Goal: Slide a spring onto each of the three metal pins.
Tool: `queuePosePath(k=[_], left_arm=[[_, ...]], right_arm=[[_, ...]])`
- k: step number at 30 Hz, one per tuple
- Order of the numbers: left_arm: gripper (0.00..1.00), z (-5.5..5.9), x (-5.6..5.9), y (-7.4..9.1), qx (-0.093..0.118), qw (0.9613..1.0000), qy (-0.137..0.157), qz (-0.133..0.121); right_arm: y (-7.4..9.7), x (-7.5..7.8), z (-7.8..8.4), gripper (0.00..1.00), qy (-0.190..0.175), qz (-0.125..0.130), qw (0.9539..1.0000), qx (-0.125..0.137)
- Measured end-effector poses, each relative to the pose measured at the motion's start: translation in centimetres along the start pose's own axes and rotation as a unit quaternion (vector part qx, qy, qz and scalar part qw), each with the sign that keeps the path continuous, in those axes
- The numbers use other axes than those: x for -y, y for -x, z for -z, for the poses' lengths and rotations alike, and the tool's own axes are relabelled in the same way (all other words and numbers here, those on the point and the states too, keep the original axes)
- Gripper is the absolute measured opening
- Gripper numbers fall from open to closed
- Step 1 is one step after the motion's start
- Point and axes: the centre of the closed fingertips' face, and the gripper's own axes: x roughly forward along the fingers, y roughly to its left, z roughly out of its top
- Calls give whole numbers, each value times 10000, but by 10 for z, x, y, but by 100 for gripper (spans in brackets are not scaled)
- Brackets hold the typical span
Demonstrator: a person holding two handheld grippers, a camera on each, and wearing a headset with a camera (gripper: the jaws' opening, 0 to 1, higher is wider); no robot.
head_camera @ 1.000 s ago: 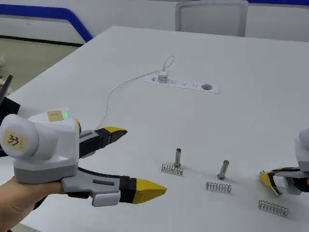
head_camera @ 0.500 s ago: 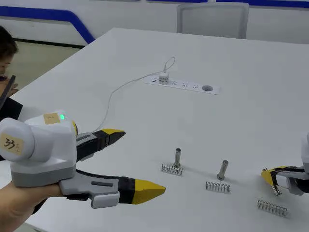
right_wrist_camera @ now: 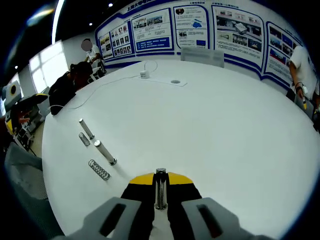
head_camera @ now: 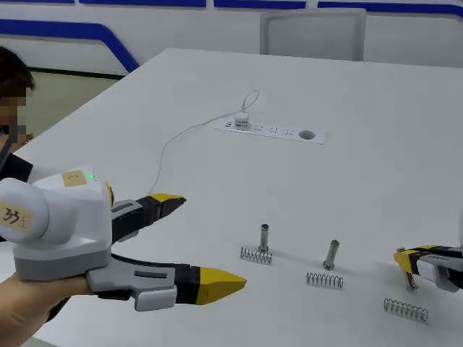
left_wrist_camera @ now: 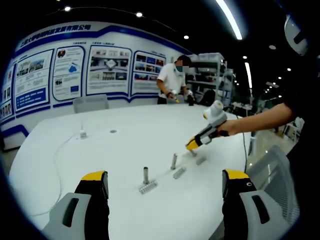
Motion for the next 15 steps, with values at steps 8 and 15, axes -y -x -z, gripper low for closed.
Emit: queuePosePath(k=[8, 15], left_arm=[[97, 1, 2, -2, -65, 10000, -55, 48], [97, 2, 2, -3, -179, 9997, -148, 110]], right_arm=[[6, -1, -1, 8, 58, -18, 9996, 273], [11, 0, -1, 8, 106, -23, 9986, 520]])
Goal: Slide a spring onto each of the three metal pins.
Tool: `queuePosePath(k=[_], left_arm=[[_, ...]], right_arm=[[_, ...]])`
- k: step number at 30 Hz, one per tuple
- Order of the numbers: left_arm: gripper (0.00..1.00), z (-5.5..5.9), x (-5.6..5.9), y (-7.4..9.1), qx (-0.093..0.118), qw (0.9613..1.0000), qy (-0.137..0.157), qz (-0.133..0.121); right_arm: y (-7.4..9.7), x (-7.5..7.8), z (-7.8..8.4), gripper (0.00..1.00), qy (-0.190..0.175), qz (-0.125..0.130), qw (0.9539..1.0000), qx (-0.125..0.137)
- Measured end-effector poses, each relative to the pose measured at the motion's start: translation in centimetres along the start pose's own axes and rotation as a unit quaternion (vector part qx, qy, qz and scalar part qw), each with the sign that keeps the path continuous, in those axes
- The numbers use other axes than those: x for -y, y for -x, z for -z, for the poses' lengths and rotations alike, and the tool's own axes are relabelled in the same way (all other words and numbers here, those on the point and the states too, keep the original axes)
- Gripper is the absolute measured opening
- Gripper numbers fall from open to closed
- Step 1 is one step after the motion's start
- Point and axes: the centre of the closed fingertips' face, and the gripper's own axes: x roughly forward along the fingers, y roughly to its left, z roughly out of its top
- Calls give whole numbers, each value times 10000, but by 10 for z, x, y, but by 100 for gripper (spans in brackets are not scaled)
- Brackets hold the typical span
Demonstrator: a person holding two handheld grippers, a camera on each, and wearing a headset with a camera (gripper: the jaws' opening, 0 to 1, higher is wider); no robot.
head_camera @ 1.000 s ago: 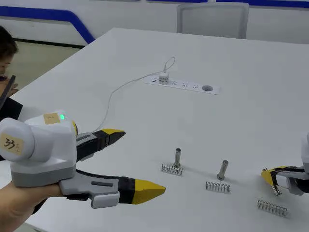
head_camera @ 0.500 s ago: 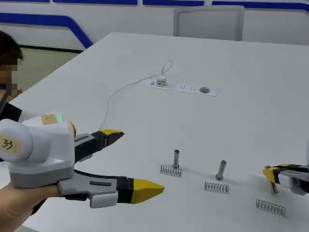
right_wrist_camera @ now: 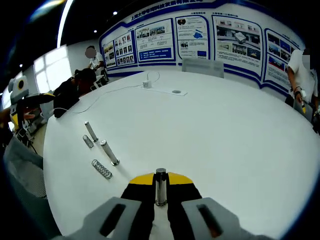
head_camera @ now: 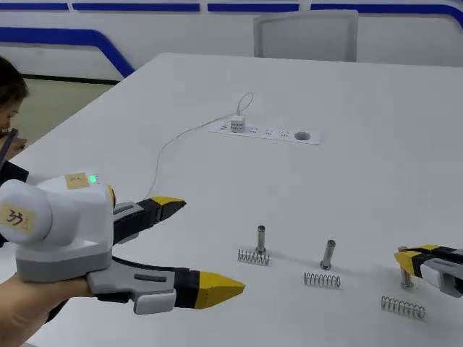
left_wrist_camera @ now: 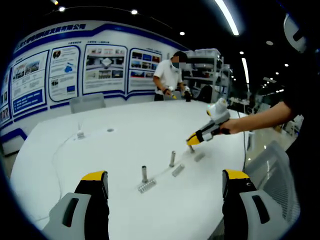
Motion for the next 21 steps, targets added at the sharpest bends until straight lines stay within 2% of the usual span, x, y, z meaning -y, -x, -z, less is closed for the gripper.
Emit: queuePosePath(k=[6, 12, 16, 21], left_arm=[[97, 2, -3, 1, -107, 9999, -71, 4], [97, 3, -2, 1, -121, 9999, -58, 7], [97, 4, 0, 1, -135, 9999, -44, 33], [97, 3, 2, 2, -119, 9999, -35, 31]], right_arm=[[7, -1, 1, 8, 9, 4, 9996, 268], [11, -2, 2, 8, 24, 51, 9989, 471], [13, -4, 3, 8, 92, 115, 9985, 531], [16, -5, 6, 8, -16, 144, 9981, 595]])
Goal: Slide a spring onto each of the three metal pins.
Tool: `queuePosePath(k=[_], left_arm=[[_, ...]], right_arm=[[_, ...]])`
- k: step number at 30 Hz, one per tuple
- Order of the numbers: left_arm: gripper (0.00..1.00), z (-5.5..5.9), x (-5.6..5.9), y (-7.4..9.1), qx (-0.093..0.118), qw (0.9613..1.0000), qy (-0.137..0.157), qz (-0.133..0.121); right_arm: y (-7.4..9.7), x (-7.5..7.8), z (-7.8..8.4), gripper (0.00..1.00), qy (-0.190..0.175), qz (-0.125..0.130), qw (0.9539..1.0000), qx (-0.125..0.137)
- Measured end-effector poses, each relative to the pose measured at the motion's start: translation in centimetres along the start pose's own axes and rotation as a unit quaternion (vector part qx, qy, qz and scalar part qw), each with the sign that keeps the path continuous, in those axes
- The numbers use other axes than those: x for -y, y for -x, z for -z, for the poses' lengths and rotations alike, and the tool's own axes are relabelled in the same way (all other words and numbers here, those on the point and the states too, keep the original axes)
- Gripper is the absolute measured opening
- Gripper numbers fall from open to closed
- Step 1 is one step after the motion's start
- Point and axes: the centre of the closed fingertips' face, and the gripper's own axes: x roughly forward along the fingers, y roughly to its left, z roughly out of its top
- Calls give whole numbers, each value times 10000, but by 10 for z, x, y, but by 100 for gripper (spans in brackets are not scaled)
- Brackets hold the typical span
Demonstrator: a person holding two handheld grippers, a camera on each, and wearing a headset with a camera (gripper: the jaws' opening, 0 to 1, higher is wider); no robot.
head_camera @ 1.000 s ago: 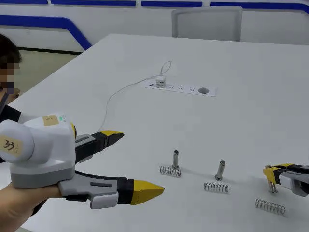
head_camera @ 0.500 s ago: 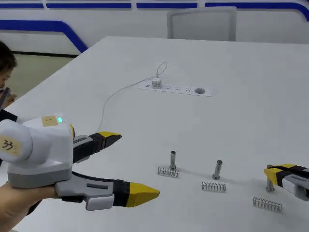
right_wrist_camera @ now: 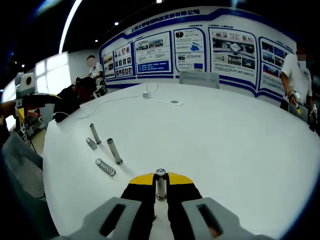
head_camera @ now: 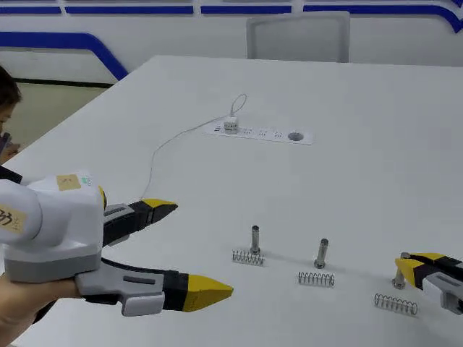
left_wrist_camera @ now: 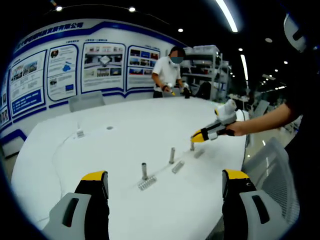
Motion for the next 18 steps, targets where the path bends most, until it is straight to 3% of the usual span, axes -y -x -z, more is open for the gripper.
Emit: queuePosePath(k=[4, 18], left_arm=[[97, 2, 2, 0, -26, 10000, 16, 23], [97, 2, 3, 3, -40, 10000, 7, 16]], right_arm=[[0, -3, 1, 9, 243, -37, 9997, -28], [-2, -6, 2, 9, 273, -83, 9994, -214]])
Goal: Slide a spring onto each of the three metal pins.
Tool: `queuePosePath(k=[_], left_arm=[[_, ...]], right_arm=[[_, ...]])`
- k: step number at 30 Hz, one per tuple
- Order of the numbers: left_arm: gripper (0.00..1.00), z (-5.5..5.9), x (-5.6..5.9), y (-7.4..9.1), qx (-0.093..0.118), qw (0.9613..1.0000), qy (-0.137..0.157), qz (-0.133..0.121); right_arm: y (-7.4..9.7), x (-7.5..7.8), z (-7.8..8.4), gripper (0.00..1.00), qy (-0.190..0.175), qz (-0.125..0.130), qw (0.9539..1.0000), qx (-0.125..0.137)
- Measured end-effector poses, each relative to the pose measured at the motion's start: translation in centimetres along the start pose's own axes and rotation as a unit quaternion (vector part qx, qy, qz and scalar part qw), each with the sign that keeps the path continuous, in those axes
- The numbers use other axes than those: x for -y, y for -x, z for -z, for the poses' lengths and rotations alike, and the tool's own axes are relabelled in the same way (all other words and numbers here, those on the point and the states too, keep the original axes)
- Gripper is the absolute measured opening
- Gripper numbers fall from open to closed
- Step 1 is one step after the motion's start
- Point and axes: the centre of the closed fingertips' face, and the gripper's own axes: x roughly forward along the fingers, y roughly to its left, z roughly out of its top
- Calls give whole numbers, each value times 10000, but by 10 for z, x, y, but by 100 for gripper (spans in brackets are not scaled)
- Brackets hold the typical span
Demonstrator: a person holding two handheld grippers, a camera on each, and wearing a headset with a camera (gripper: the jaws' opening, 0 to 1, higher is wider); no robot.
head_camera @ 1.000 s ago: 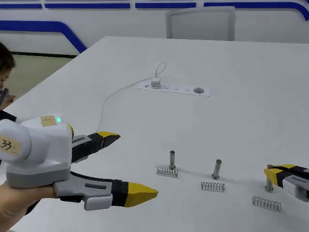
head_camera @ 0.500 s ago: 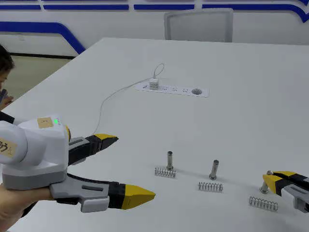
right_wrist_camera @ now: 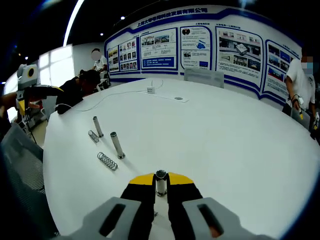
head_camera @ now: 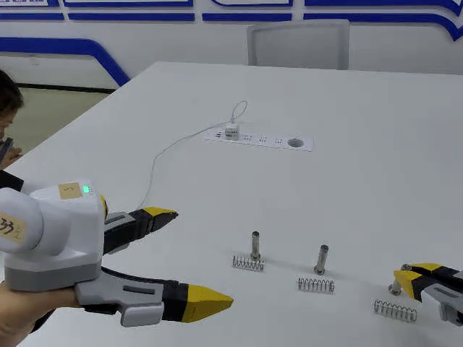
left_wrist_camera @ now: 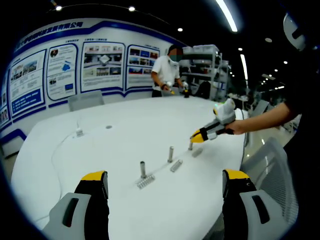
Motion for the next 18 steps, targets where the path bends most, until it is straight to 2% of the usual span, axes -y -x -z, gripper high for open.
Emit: queuePosePath(k=[10, 15, 18], left_arm=[[97, 0, -1, 2, 17, 10000, 23, -27], [98, -13, -5, 2, 266, 9995, 140, -71], [98, -14, -7, 1, 253, 9996, 115, -75]], right_arm=[[5, 1, 1, 15, -32, -9, 10000, -12], [9, 10, 2, 17, -116, -14, 9999, 43], [13, 12, 3, 20, -175, -105, 9997, 106]])
